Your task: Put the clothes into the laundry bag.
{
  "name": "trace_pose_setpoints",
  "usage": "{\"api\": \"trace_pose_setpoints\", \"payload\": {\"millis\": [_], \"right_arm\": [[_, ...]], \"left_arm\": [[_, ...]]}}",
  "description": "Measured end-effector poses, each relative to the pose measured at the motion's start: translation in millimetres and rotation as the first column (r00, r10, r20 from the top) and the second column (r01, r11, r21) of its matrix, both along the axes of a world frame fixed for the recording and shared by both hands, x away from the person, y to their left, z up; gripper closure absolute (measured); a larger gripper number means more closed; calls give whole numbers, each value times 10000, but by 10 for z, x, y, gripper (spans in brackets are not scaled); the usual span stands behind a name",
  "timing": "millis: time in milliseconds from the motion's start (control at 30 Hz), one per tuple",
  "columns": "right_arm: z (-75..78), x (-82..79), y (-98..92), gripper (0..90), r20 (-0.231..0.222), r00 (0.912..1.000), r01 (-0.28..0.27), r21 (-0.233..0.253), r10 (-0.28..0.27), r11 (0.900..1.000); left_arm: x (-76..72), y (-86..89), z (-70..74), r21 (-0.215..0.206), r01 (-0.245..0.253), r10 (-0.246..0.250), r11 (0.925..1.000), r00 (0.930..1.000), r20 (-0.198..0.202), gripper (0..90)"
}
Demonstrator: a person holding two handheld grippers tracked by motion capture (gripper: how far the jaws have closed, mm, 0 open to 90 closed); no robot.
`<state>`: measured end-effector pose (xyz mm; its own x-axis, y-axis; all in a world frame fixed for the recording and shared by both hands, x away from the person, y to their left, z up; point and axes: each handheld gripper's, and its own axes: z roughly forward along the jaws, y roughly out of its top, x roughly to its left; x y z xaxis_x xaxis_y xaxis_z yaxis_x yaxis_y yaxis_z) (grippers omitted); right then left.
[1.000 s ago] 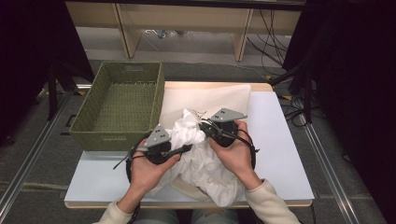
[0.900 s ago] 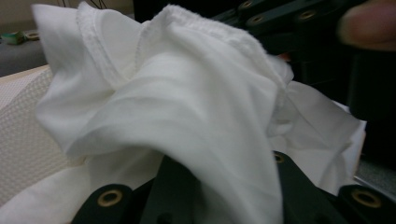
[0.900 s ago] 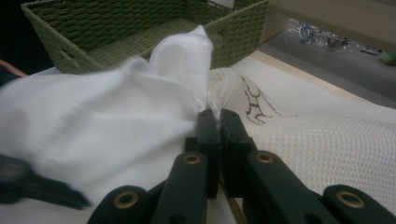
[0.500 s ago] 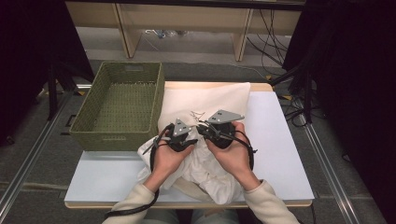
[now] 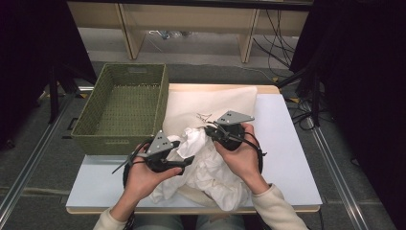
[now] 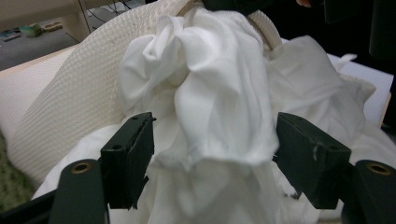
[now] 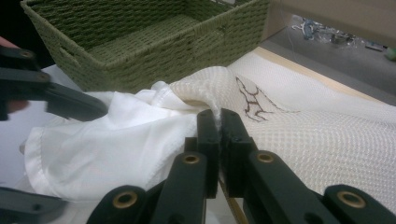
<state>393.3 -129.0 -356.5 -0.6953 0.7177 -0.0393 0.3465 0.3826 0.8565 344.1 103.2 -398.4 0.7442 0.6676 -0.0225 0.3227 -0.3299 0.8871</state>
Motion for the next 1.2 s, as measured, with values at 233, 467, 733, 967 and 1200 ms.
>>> {"api": "trace_pose_setpoints", "payload": {"millis": [233, 467, 733, 967, 1200], "right_arm": [[4, -9, 3, 883, -11, 10000, -1, -131, 1, 9999], [-12, 1, 3, 883, -143, 9998, -109, -110, 107, 9999], [5, -4, -15, 883, -128, 9999, 29, -80, -30, 10000], [25, -39, 11, 886, -66, 9999, 98, 127, -97, 9999], [110, -114, 21, 890, 173, 9998, -133, 293, 127, 9995]], "left_arm": [[213, -86, -484, 1663, 196, -81, 9859, 9975, -698, 350], [293, -196, -589, 1447, 321, -156, 9890, 9934, -1134, 683], [128, -99, -310, -471, -16, -38, 9989, 9933, -1151, 807], [56, -205, 82, -1347, 296, -330, 9904, 9992, -229, 811], [309, -405, -15, -882, -173, 159, 9959, 9997, -170, 806]]}}
